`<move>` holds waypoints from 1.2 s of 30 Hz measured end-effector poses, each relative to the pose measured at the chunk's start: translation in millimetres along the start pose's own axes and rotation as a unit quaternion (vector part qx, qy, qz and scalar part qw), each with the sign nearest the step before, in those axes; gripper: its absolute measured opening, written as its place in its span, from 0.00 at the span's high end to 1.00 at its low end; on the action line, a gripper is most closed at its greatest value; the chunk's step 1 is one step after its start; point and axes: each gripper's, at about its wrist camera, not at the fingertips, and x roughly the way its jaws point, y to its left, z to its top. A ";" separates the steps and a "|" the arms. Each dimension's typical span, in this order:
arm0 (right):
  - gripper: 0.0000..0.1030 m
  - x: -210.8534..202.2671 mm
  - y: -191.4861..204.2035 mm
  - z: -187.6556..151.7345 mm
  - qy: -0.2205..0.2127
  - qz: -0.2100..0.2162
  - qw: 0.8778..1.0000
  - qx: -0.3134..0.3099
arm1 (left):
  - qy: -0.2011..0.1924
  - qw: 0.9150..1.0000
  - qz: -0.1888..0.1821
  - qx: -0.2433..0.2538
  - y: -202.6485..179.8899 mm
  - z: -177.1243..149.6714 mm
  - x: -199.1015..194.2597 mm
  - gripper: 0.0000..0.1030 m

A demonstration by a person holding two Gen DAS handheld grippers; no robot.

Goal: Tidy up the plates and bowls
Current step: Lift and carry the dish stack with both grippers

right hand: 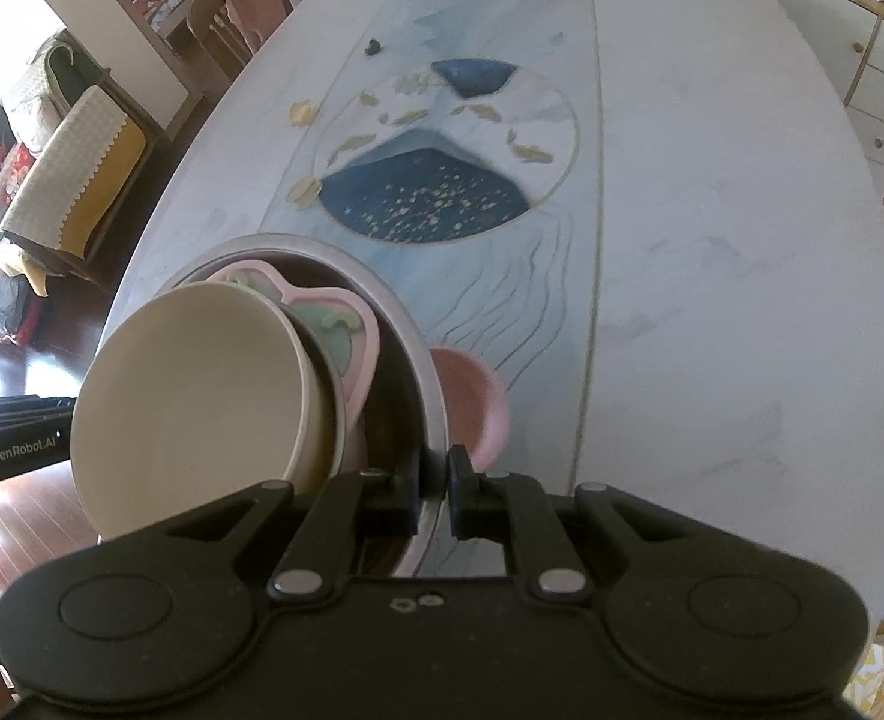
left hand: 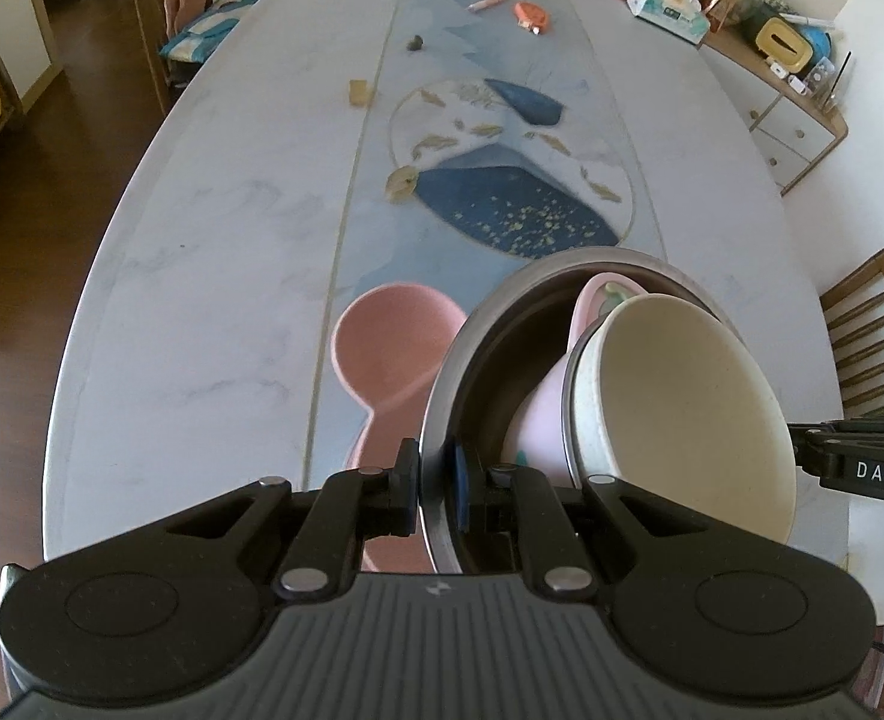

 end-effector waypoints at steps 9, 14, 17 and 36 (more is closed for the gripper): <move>0.90 14.0 11.0 -11.2 0.004 -0.013 1.000 0.008 | 0.005 1.000 -0.007 0.016 13.9 -7.7 12.7 0.90; 0.90 19.0 11.4 -12.8 0.006 -0.019 1.000 0.015 | 0.005 1.000 -0.008 0.027 15.5 -8.3 19.2 0.90; 0.90 21.1 10.2 -13.4 0.007 -0.022 1.000 0.017 | 0.006 0.999 -0.009 0.032 14.6 -8.4 22.2 0.90; 0.90 24.6 9.2 -11.4 0.000 -0.028 0.999 0.024 | 0.006 0.999 -0.020 0.030 20.0 -10.5 32.6 0.90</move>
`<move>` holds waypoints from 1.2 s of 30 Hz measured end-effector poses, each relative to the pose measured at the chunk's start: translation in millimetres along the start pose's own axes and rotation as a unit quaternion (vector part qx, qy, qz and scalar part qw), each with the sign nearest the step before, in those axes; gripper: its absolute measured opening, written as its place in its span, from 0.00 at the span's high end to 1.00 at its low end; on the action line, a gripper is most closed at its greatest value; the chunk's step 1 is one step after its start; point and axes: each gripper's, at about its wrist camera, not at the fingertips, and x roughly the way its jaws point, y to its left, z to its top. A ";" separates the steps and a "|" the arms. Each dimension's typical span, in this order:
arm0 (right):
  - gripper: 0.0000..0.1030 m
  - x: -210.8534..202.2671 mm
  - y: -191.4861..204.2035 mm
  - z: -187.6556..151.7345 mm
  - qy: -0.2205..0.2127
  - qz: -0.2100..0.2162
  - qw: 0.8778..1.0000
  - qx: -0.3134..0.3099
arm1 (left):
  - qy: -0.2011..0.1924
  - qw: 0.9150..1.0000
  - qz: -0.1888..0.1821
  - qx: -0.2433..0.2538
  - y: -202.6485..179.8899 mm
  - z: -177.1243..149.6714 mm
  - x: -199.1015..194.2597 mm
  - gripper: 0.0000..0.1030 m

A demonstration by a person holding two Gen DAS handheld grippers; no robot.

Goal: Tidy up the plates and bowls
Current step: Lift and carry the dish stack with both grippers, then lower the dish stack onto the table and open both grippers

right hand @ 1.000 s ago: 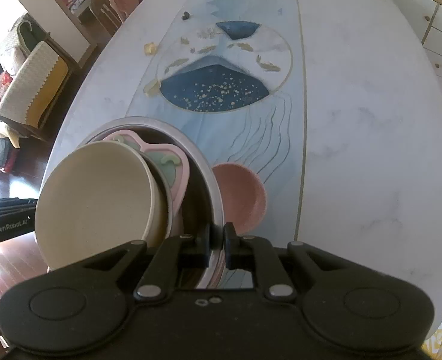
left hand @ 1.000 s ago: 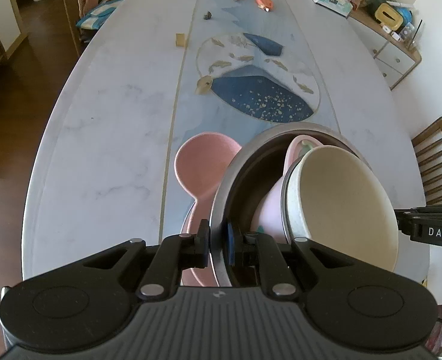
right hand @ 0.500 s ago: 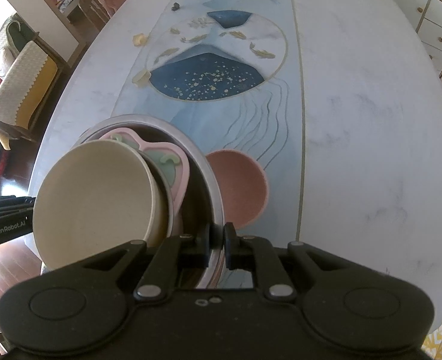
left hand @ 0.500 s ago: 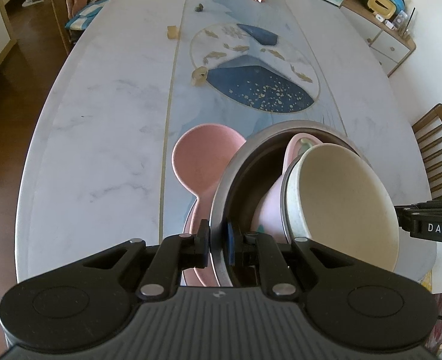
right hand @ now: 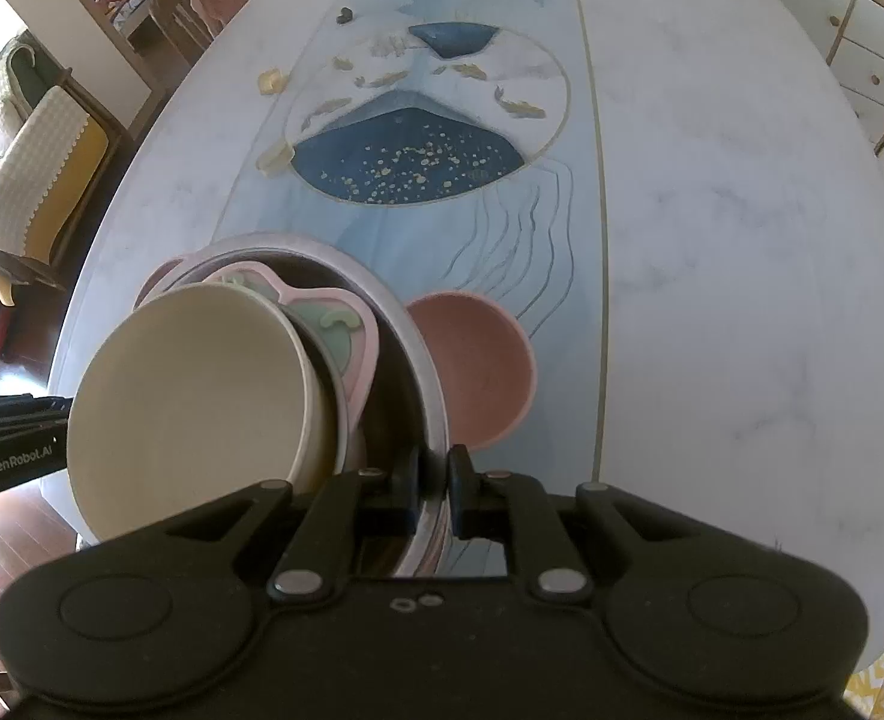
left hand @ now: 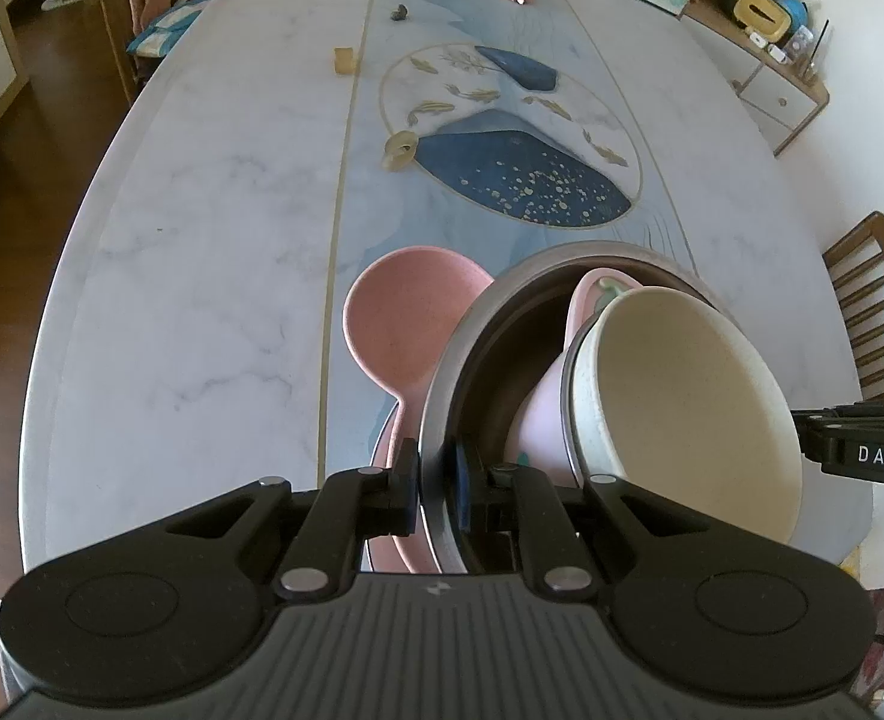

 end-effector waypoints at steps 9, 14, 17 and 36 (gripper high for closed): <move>0.80 -3.1 -2.2 1.8 -0.006 -0.003 1.000 0.009 | -0.019 1.000 0.001 0.013 0.2 0.9 -4.9 0.89; 0.76 -8.2 -3.6 -1.3 -0.013 0.000 1.000 0.016 | -0.032 0.999 0.006 0.022 0.1 3.4 -10.1 0.89; 0.74 -11.4 -4.2 -3.9 -0.018 0.000 1.000 0.019 | -0.038 0.999 0.004 0.025 0.3 4.2 -14.5 0.89; 0.46 -69.2 3.2 -36.8 -0.120 0.042 0.991 -0.047 | -0.107 0.993 0.030 0.041 -19.2 -21.4 -60.3 0.61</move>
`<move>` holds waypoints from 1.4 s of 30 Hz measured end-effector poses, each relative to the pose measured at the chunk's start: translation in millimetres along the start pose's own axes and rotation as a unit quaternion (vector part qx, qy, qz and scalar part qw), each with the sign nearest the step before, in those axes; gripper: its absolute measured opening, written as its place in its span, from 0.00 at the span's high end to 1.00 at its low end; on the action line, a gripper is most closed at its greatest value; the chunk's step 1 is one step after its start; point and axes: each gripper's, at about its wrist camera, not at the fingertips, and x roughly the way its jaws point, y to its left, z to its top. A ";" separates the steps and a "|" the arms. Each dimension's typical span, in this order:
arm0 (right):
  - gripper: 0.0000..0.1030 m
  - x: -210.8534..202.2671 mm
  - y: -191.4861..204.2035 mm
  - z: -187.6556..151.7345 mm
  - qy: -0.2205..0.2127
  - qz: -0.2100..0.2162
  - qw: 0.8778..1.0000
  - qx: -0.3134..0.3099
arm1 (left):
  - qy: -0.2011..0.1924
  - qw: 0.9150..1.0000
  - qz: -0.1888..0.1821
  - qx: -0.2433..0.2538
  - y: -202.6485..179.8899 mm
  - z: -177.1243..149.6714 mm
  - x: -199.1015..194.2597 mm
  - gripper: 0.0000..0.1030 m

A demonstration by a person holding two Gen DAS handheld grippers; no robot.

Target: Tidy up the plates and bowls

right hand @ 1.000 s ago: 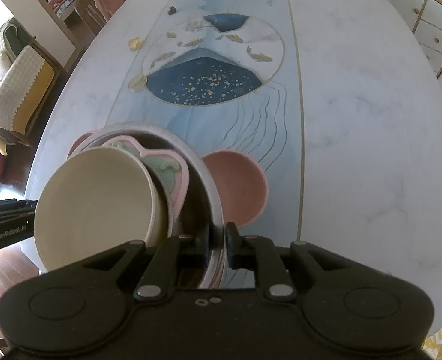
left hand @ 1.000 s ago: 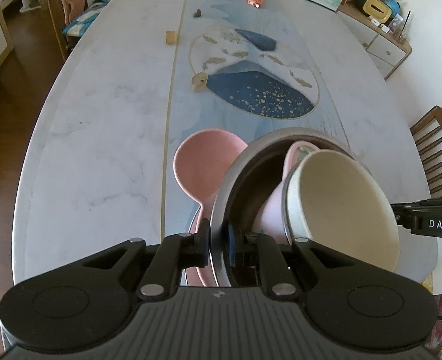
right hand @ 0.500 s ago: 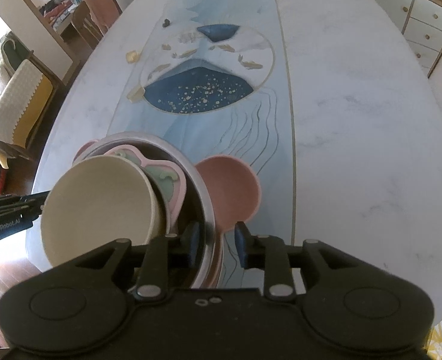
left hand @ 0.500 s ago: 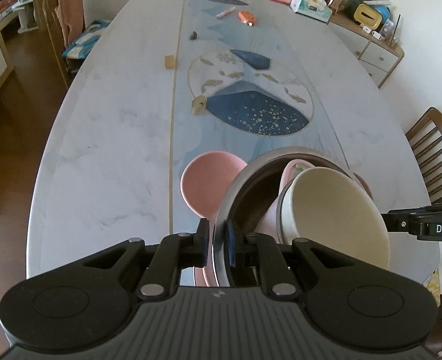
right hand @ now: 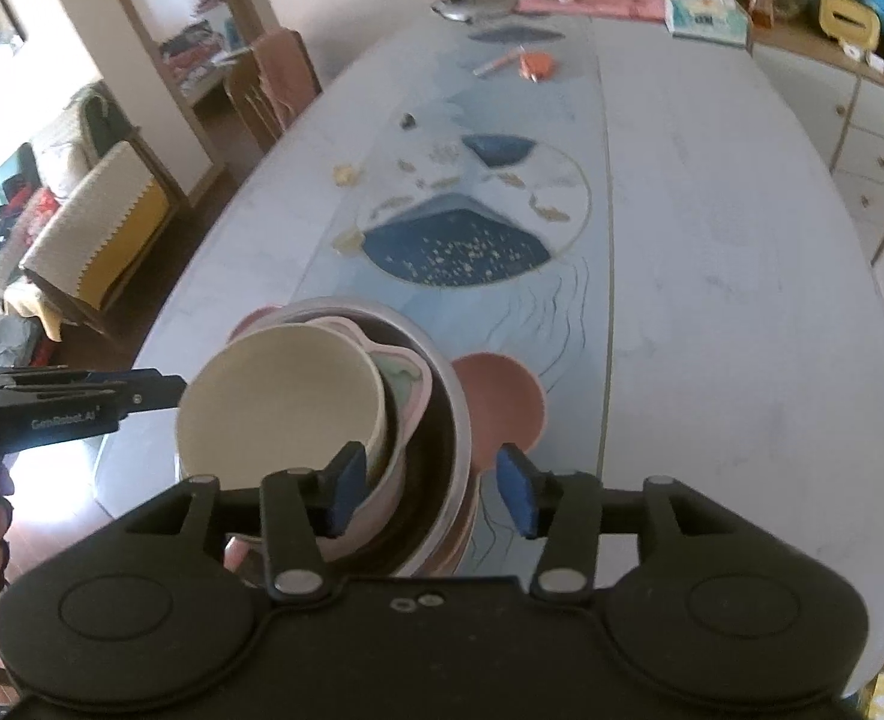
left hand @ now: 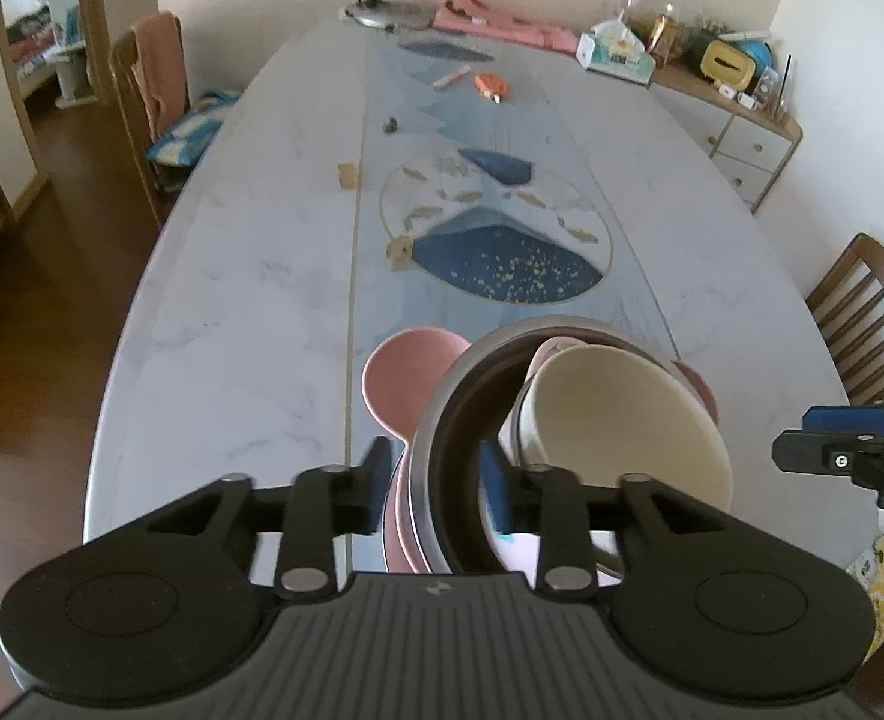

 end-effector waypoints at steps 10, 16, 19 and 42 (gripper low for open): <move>0.26 -41.2 -8.9 -15.8 -0.048 0.039 0.998 -0.031 | -0.058 0.998 0.027 0.003 -39.2 -22.9 -45.2 0.39; 0.18 -60.1 -9.8 -29.4 -0.067 0.056 0.995 -0.050 | -0.076 0.996 0.035 -0.005 -60.9 -38.8 -64.5 0.35; 0.13 -70.1 -9.2 -35.4 -0.080 0.062 0.993 -0.061 | -0.088 0.995 0.044 -0.001 -71.1 -45.3 -72.6 0.31; 0.00 -105.5 -14.2 -71.0 -0.166 0.046 0.984 -0.053 | -0.139 0.990 0.030 -0.011 -119.5 -77.9 -103.3 0.00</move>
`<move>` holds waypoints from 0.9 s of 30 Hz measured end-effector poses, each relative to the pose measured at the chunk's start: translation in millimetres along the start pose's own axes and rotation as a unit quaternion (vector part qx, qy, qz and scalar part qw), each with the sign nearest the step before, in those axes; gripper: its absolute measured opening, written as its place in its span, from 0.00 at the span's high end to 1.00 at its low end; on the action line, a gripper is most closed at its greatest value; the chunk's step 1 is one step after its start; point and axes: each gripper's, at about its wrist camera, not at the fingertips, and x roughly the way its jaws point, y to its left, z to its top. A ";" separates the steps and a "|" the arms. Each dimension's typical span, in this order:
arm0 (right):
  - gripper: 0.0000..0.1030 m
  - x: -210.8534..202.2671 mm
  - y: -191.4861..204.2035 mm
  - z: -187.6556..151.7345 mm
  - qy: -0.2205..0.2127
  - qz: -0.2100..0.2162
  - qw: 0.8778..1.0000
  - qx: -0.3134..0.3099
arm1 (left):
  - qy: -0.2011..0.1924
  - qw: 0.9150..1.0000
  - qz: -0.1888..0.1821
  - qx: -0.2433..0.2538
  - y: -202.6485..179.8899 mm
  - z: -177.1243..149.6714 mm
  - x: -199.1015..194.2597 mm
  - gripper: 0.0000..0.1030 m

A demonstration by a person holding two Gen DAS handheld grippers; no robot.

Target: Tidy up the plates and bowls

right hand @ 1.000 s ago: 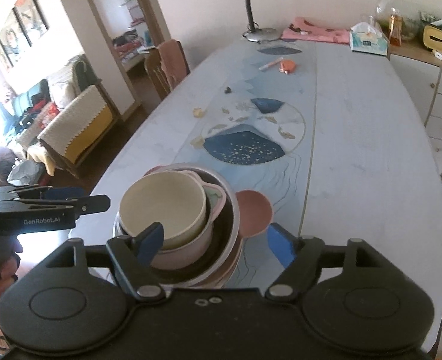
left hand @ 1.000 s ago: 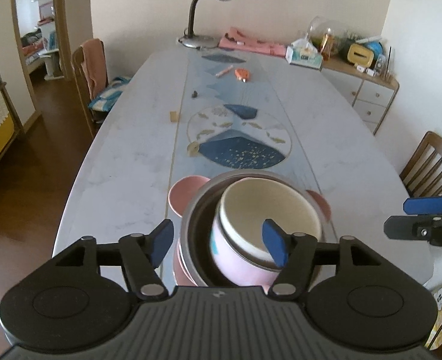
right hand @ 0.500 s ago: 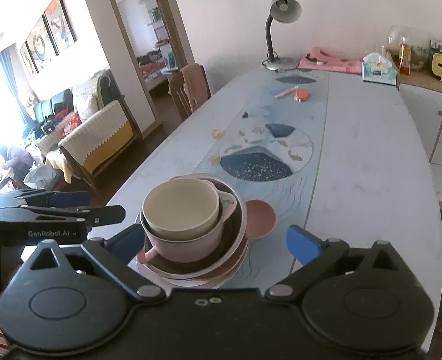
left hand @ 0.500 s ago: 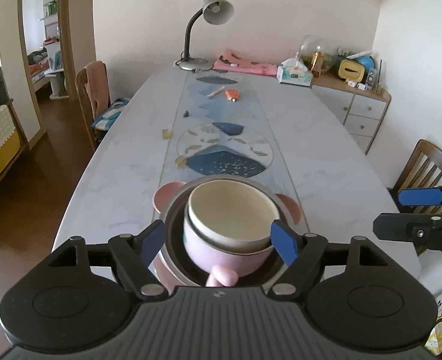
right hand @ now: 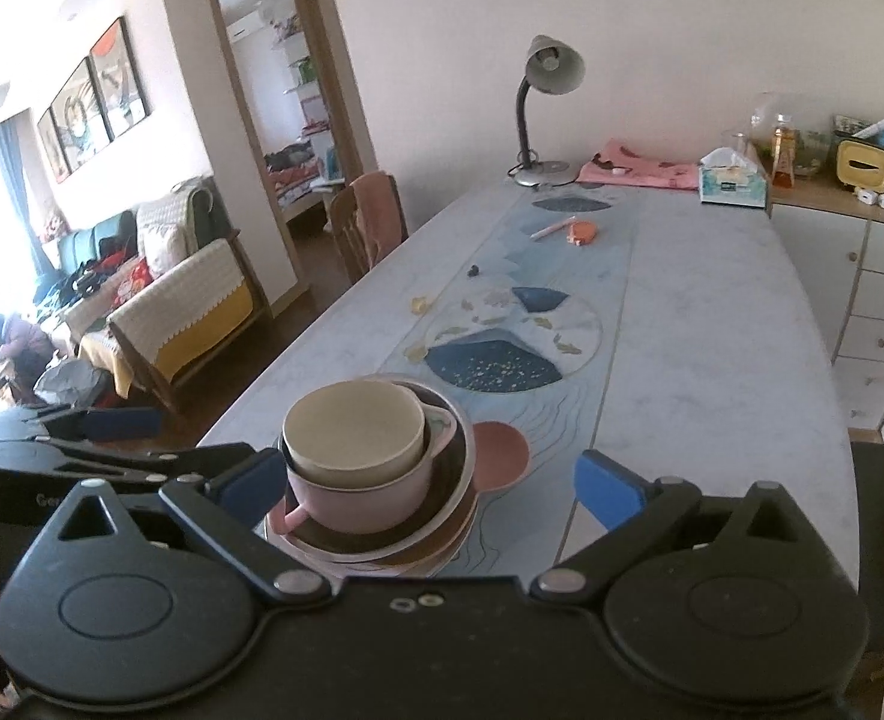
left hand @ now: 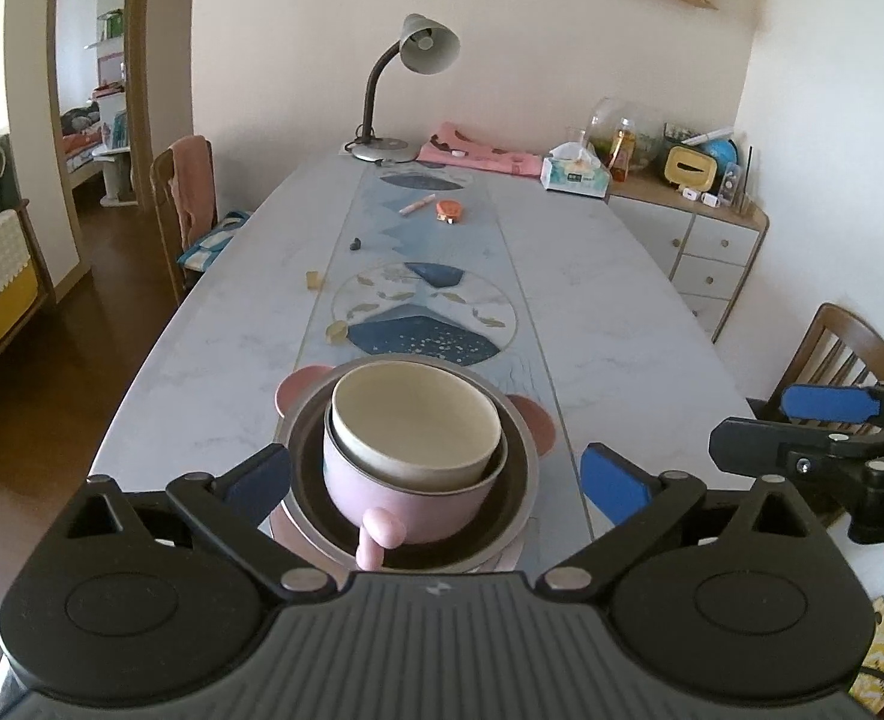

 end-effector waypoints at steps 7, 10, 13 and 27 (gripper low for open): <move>0.00 -9.2 2.8 -9.3 -0.012 -0.018 1.000 0.016 | -0.024 1.000 0.017 0.004 -5.3 -3.6 -12.5 0.00; 0.00 -11.9 2.6 -11.1 -0.016 -0.021 0.999 0.023 | -0.032 0.999 0.020 0.006 -7.7 -3.1 -16.8 0.00; 0.00 -13.7 1.2 -10.5 -0.021 -0.026 0.999 0.028 | -0.037 0.999 0.021 0.013 -11.4 -2.3 -19.0 0.00; 0.00 -16.1 -2.2 -11.0 -0.012 -0.033 0.999 0.036 | -0.025 1.000 0.012 0.010 -22.4 -1.6 -19.4 0.00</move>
